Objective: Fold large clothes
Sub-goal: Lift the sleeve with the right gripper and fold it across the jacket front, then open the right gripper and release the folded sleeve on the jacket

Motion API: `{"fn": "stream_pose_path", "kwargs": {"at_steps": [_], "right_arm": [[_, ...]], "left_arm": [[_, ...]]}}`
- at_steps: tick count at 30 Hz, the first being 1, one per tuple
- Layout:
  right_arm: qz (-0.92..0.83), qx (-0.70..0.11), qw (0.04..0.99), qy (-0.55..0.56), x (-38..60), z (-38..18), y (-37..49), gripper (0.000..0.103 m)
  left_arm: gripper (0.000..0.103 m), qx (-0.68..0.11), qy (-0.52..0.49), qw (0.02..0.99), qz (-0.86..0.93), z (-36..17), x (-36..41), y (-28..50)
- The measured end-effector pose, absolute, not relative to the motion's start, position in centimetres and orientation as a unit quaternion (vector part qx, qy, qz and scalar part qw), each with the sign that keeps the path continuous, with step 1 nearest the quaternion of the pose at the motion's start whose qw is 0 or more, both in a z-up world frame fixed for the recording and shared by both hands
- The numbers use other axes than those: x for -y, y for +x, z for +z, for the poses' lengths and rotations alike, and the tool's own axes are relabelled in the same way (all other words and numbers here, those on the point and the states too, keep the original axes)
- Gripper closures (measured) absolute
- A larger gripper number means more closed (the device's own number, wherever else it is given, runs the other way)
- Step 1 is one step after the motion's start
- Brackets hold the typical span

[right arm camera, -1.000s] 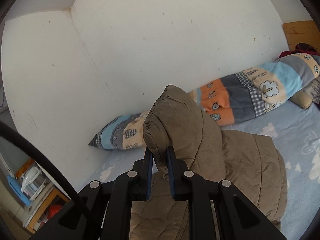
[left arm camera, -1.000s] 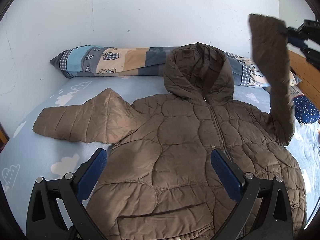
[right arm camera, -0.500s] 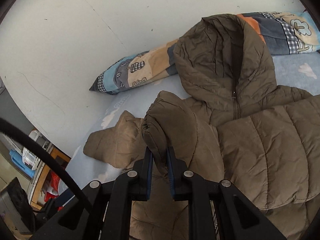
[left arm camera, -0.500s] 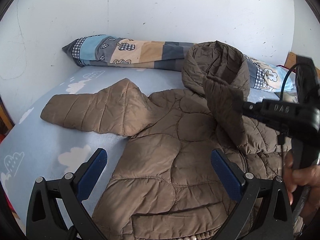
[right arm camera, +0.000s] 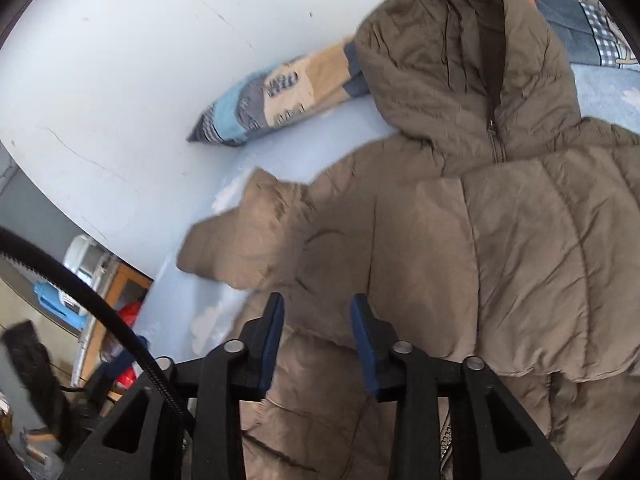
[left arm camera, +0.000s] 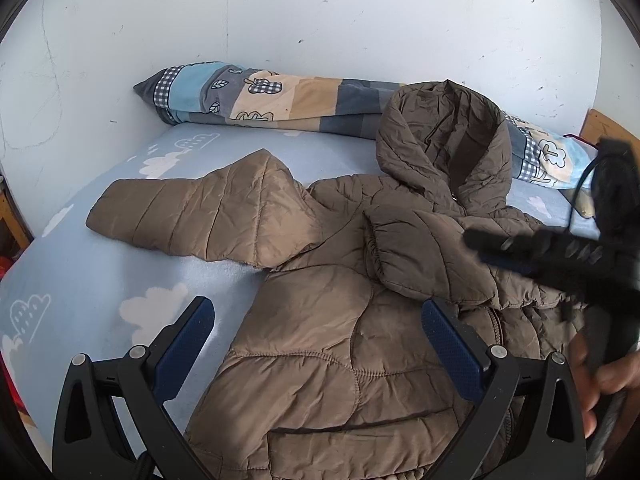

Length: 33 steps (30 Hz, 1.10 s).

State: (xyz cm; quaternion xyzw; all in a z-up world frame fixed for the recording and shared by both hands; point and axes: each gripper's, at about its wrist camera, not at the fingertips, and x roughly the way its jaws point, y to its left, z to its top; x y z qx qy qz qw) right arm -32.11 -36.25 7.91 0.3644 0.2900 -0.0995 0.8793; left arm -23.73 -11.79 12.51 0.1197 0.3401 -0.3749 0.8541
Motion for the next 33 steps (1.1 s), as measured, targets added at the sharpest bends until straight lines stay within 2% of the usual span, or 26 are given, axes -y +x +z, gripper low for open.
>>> {"fn": "stream_pose_path", "kwargs": {"at_steps": [6,10,14,21,29,33], "right_arm": [[-0.228,-0.227,0.87,0.374,41.0,11.1,-38.2,0.058],[-0.372,-0.249,0.813,0.372,45.9,9.8,-43.4,0.058],[-0.427,-0.288,0.76,0.397,48.8,6.8,-46.5,0.058],[-0.42,-0.367,0.746,0.364,48.7,2.2,-45.7,0.056],[-0.389,-0.343,0.796,0.313,44.3,7.0,-44.3,0.054],[-0.322,-0.361,0.823,0.297,41.0,7.1,-41.4,0.055]], "left_arm": [[0.0,-0.342,0.121,0.853,-0.376,12.4,11.9,-23.8],[0.0,-0.344,0.123,0.851,-0.376,12.3,12.1,-23.8],[0.0,-0.346,0.125,0.849,-0.379,12.1,12.4,-23.9],[0.0,-0.345,0.14,0.847,-0.379,11.8,12.9,-24.4],[0.0,-0.35,0.133,0.848,-0.375,11.8,12.6,-24.2],[0.0,-0.35,0.135,0.849,-0.373,11.8,12.2,-24.3]]}}
